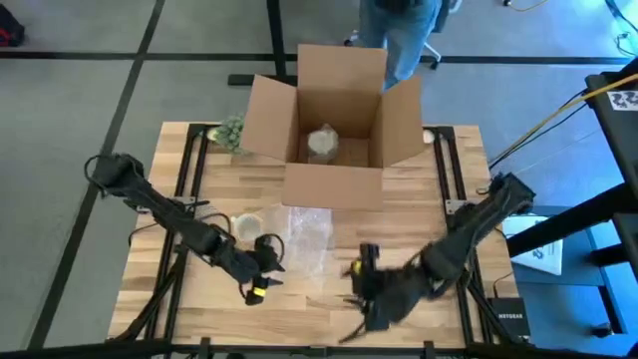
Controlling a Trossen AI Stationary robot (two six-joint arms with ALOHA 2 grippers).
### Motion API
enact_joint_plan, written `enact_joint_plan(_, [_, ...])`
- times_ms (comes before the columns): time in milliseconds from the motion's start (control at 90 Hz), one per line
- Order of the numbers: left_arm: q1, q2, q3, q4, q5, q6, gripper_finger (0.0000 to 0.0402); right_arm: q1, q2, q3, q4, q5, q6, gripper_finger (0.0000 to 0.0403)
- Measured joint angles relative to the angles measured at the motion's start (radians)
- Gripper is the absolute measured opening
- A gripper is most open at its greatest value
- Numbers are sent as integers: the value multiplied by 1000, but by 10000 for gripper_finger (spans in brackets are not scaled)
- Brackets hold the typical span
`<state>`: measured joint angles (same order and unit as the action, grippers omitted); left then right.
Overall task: Wrap mug
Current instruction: Prepare the bubble wrap on the table
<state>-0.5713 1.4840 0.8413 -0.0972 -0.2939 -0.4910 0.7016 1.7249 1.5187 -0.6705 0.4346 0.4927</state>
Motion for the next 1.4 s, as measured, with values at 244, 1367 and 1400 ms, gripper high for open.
enact_joint_plan(244, [4, 129, 12, 46, -7, -47, 150, 2, 208, -104, 303, 22, 100, 241])
enact_joint_plan(1367, [27, 372, 15, 218, -189, 74, 150, -126, 451, -102, 338, -20, 440, 241])
enact_joint_plan(1400, [29, 380, 17, 224, -186, 70, 150, -126, 451, -102, 338, -21, 437, 241])
